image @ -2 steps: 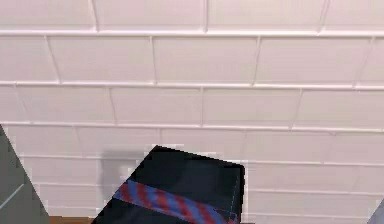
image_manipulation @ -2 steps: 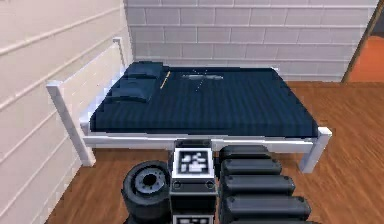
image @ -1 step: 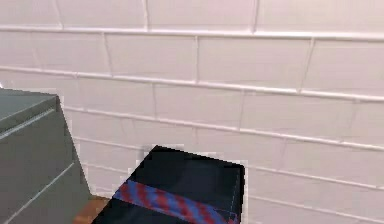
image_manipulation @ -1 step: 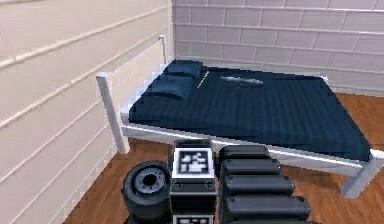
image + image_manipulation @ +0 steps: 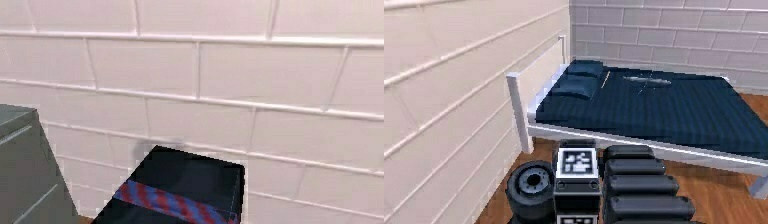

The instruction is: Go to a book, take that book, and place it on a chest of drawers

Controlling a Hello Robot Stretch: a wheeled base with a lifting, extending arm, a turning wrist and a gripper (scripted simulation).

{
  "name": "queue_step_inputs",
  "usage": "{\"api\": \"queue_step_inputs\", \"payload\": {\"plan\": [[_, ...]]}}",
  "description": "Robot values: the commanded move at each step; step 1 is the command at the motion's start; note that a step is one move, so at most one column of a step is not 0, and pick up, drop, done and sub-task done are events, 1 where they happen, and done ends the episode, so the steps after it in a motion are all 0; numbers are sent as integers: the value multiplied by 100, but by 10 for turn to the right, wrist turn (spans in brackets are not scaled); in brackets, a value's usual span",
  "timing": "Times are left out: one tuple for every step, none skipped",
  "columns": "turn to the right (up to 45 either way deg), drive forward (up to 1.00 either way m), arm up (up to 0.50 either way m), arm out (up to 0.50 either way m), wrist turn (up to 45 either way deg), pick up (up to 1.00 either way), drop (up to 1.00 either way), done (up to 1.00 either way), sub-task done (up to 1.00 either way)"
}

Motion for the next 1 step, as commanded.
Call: {"api": "queue_step_inputs", "payload": {"plan": [[-180, 0, 0, 0, 0, 0, 0, 0, 0]]}}
